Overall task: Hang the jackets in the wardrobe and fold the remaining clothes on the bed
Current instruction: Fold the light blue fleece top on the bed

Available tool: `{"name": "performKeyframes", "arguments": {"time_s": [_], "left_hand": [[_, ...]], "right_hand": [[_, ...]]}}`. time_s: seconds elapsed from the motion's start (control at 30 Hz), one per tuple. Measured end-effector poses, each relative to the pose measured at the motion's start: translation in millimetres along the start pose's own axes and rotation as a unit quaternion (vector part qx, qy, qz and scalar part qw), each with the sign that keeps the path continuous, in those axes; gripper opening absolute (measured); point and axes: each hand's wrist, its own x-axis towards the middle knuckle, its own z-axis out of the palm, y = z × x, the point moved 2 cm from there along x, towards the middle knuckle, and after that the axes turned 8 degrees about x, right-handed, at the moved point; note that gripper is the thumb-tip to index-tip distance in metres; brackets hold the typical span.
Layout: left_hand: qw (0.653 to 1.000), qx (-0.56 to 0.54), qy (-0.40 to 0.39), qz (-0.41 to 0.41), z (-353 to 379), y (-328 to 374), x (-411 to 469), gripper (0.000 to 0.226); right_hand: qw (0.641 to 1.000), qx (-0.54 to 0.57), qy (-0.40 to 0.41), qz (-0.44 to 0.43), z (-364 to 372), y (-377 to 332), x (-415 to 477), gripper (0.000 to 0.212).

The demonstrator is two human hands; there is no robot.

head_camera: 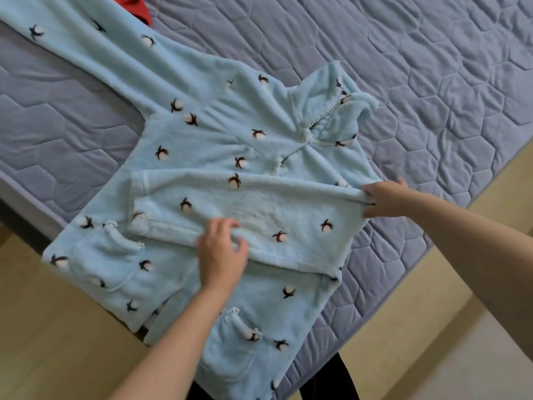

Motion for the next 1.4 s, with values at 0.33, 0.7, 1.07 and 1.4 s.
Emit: {"name": "performKeyframes", "arguments": {"time_s": [0.33,0.7,1.07,1.4], "left_hand": [[0.675,-0.501,-0.326,-0.431,130.9,79.1,-59.8,0.005],[0.803,-0.406,-0.353,-0.258,170.2,87.4,-77.0,0.014],[0.797,-0.392,-0.359,-0.287,183.7,80.3,-70.6,0.01],[0.773,-0.419,-0.311,-0.36,187.7,84.0,-78.0,0.009]], "right_hand": [[0.994,-0.103,-0.035,0.022,-9.1,6.9,6.9,0.025],[0.92,0.317,0.193,0.128,-22.2,38.1,40.5,0.022],[0.881,0.397,0.258,0.032,-43.1,9.0,67.4,0.023],[0.949,0.216,0.182,-0.138,-10.0,20.2,7.9,0.027]]}}
